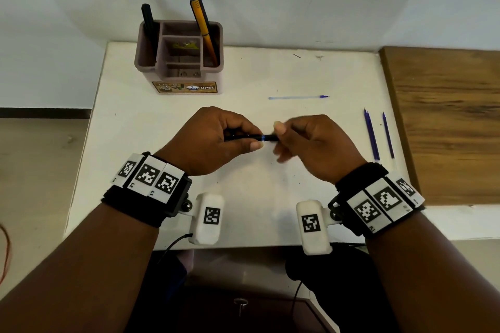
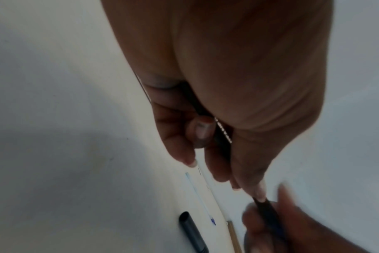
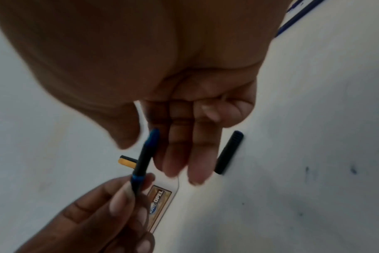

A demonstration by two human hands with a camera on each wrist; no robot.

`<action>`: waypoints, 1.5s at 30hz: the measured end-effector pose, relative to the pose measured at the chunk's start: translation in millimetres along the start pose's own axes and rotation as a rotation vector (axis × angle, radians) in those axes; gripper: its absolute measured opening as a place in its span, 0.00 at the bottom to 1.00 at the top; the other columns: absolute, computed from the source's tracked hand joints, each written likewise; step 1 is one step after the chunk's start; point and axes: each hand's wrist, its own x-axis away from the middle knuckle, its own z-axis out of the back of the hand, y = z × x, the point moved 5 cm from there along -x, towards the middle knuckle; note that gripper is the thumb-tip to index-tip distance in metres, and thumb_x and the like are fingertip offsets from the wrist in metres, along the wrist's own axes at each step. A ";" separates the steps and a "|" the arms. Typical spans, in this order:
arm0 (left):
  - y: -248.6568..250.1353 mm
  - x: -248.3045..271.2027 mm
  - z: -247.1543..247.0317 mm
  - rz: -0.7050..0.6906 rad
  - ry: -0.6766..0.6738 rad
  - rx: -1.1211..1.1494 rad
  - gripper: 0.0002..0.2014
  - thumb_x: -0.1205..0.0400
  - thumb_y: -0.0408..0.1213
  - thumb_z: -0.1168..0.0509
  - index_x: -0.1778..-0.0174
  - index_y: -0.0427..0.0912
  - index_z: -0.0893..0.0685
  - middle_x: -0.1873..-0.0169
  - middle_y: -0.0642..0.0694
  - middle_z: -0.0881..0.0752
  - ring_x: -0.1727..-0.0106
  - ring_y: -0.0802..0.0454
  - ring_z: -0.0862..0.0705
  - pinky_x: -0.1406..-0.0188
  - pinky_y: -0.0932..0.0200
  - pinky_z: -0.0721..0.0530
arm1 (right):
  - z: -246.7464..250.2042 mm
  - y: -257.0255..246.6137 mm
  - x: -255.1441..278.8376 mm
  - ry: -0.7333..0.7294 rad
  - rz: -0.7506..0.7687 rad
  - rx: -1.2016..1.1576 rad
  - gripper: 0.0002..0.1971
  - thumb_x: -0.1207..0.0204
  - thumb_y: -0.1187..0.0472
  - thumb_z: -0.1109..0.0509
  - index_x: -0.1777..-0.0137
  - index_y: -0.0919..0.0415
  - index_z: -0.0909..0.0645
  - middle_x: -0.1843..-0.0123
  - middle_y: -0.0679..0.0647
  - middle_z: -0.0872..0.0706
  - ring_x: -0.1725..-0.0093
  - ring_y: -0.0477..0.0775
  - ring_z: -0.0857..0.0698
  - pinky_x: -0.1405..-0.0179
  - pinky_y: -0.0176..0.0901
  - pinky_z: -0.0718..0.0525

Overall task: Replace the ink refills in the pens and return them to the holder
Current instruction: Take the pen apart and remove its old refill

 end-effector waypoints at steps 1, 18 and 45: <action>-0.4 0.0 -1.1 0.005 -0.007 -0.008 0.06 0.23 0.44 0.23 0.52 0.56 0.07 0.63 0.58 0.09 0.59 0.58 0.13 0.63 0.72 0.21 | -1.6 1.3 -0.9 -0.004 -0.004 0.030 0.12 0.18 0.50 0.29 0.55 0.58 0.12 0.62 0.51 0.08 0.63 0.48 0.08 0.54 0.45 0.12; -7.2 0.1 7.9 0.046 0.017 0.040 0.09 0.17 0.43 0.29 0.46 0.64 0.10 0.59 0.64 0.09 0.61 0.65 0.14 0.61 0.68 0.14 | 36.1 18.5 -0.1 0.220 -0.047 -0.170 0.04 0.24 0.67 0.23 0.53 0.59 0.11 0.61 0.52 0.08 0.64 0.43 0.11 0.64 0.28 0.17; -4.1 0.7 2.0 -0.009 -0.012 -0.007 0.07 0.17 0.45 0.29 0.46 0.62 0.09 0.61 0.60 0.10 0.60 0.54 0.14 0.57 0.60 0.17 | 1.3 39.2 -14.8 0.226 -0.094 0.423 0.08 0.31 0.53 0.18 0.53 0.45 0.12 0.51 0.48 0.18 0.52 0.49 0.20 0.60 0.35 0.28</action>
